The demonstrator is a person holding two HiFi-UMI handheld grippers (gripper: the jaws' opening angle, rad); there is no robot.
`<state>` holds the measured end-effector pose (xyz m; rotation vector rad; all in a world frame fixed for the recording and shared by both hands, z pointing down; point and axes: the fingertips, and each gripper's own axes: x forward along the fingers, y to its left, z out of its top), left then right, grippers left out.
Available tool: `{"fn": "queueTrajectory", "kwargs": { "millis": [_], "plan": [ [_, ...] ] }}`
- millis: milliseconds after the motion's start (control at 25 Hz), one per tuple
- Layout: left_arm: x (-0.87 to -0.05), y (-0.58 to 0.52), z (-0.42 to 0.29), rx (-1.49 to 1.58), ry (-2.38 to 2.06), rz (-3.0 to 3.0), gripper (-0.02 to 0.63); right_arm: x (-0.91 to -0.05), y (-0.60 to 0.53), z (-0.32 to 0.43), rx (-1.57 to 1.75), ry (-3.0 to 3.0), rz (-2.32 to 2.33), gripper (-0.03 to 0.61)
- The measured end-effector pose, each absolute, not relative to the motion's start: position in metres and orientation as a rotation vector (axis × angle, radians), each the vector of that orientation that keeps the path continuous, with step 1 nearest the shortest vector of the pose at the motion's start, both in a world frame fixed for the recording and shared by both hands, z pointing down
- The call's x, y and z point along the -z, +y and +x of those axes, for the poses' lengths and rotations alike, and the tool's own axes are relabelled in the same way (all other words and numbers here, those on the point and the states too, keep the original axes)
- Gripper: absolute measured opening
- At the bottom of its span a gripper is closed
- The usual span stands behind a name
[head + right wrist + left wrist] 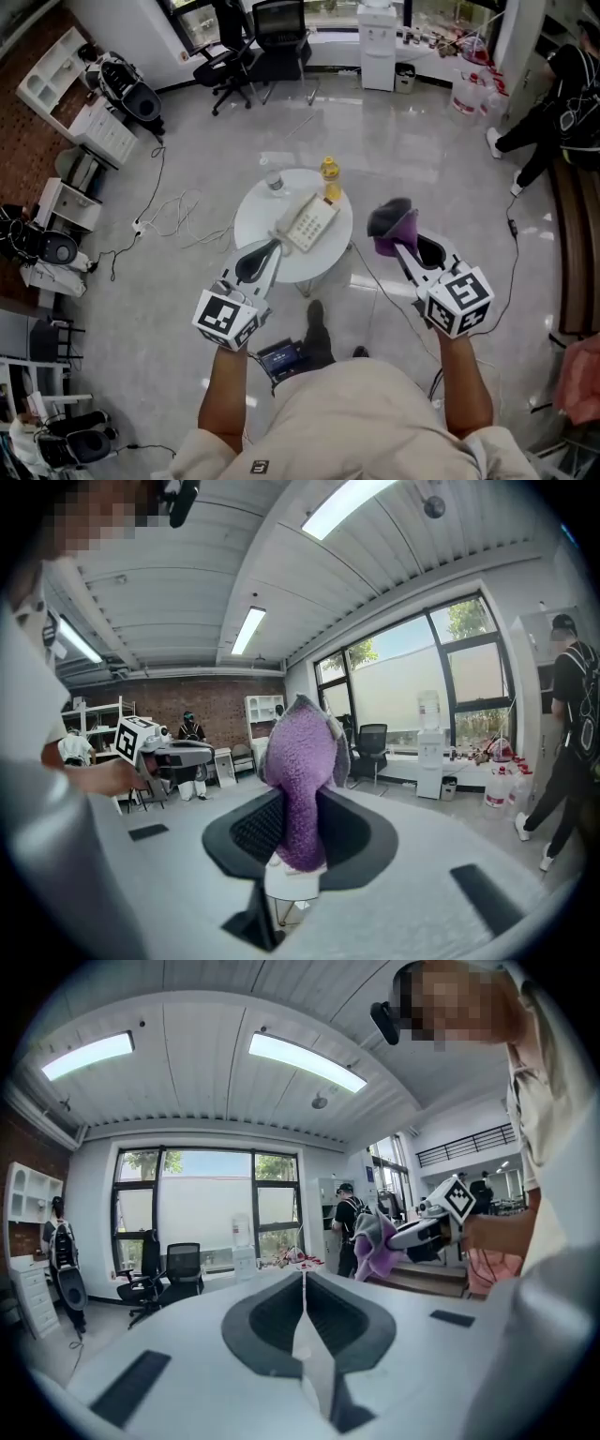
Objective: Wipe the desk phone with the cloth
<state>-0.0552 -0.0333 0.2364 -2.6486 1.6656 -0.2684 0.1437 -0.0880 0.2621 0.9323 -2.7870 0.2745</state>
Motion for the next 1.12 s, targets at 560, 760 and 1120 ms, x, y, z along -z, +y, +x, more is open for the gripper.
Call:
{"fn": "queueTrajectory", "kwargs": {
  "millis": [560,760,1120],
  "plan": [
    [-0.280,-0.128,-0.097,0.396,1.587,-2.715,0.014,-0.278,-0.148,0.098,-0.336,-2.711,1.010,0.080],
    [-0.298,-0.143,-0.107,0.444,1.576,-2.736,0.015,-0.286,-0.159,0.083,-0.351,-2.698,1.009,0.080],
    [-0.341,-0.173,-0.124,0.558,1.569,-2.767,0.015,-0.311,-0.180,0.063,-0.395,-2.667,1.021,0.080]
  ]
}}
